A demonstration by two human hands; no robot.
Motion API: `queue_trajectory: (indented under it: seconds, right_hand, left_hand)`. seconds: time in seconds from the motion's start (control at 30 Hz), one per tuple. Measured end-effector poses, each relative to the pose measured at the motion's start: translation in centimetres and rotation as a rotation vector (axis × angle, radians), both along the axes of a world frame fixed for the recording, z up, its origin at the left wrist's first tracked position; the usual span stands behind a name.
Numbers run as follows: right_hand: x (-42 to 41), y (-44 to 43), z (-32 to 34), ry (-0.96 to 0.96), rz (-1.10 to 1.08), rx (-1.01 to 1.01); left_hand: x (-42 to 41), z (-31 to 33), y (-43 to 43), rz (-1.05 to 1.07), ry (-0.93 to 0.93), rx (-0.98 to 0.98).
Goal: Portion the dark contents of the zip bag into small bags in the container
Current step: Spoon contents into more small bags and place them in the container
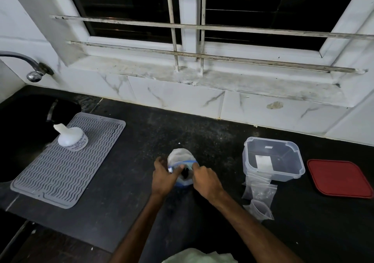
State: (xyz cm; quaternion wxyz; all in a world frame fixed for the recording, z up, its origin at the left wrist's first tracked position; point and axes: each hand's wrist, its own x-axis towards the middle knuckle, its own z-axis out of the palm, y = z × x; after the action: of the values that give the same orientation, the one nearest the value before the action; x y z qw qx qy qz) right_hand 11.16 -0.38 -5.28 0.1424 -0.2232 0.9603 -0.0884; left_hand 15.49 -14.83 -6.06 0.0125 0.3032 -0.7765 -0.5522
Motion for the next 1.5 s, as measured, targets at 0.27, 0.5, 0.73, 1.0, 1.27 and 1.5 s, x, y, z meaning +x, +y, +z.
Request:
queue_trajectory:
  seconds: [0.27,0.5,0.73,1.0,1.27,1.5]
  right_hand:
    - [-0.8,0.2,-1.3,0.062,0.070,0.085]
    - [-0.7,0.1,-3.2,-0.043,-0.203,-0.130]
    - [-0.9,-0.2,-3.3,-0.498,-0.641,-0.564]
    - [-0.2,1.3,-1.7,-0.598,-0.727,-0.689]
    - [1.0,3.6,1.8,-0.618,-0.690,-0.795]
    - [2.0,9.4,5.3,-0.737,-0.749,-0.945]
  left_hand:
    - [0.8,-3.8,2.1,0.015,-0.207,-0.037]
    - [0.0,-2.8,2.3,0.128,-0.040,0.232]
    - [0.0,-3.5,2.2,0.127,0.007,0.316]
    - [0.6,-3.8,2.0,0.268,-0.024,0.361]
    - [1.2,-4.0,2.9,0.288,-0.056,0.390]
    - [4.9,-2.3,4.4,0.252,0.038,0.249]
